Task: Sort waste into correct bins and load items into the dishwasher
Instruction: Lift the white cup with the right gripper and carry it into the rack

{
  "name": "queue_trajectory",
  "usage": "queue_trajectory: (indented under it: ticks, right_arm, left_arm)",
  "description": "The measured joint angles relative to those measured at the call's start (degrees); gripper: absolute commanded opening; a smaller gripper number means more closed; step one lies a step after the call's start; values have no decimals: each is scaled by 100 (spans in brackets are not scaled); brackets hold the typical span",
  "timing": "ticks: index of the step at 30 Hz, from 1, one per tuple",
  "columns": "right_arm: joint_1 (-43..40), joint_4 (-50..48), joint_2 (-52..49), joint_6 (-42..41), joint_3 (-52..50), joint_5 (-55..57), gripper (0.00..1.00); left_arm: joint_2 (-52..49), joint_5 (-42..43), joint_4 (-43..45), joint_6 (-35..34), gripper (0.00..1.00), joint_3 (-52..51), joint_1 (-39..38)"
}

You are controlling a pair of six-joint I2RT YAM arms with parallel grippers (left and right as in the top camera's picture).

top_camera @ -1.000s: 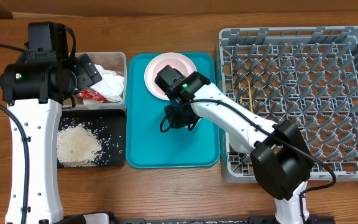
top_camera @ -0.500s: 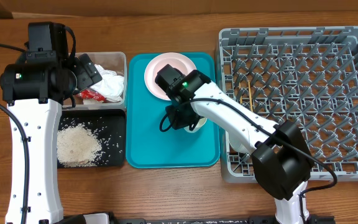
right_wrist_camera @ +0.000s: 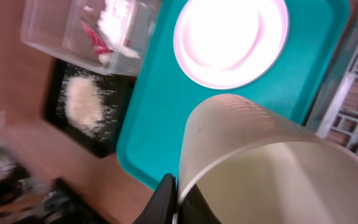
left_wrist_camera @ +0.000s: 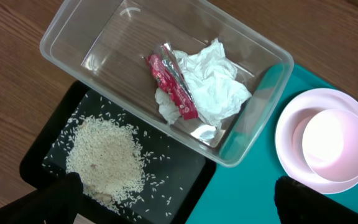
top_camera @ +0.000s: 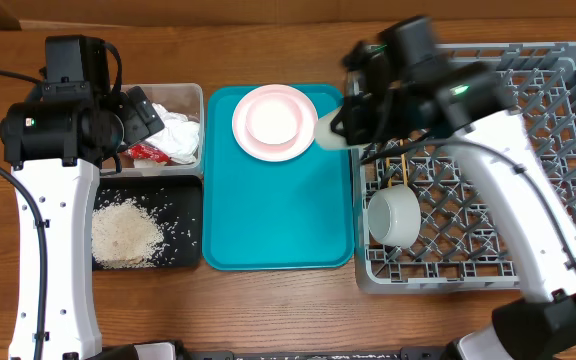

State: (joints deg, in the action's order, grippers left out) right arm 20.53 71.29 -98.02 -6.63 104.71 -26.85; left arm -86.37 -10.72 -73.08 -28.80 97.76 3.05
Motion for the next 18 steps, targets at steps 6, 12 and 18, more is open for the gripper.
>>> queue_trajectory:
  ticks: [6, 12, 18]
  right_arm:
    - [-1220, -79, -131, 949, -496, -1963, 4]
    - [-1825, -319, -350, 1775, -1161, -3270, 4]
    - [-1869, -929, -697, 2041, -1786, -3764, 4]
  left_arm:
    - [0, 0, -2, 0, 100, 0, 0]
    - [0, 0, -2, 0, 100, 0, 0]
    - [0, 0, -2, 0, 100, 0, 0]
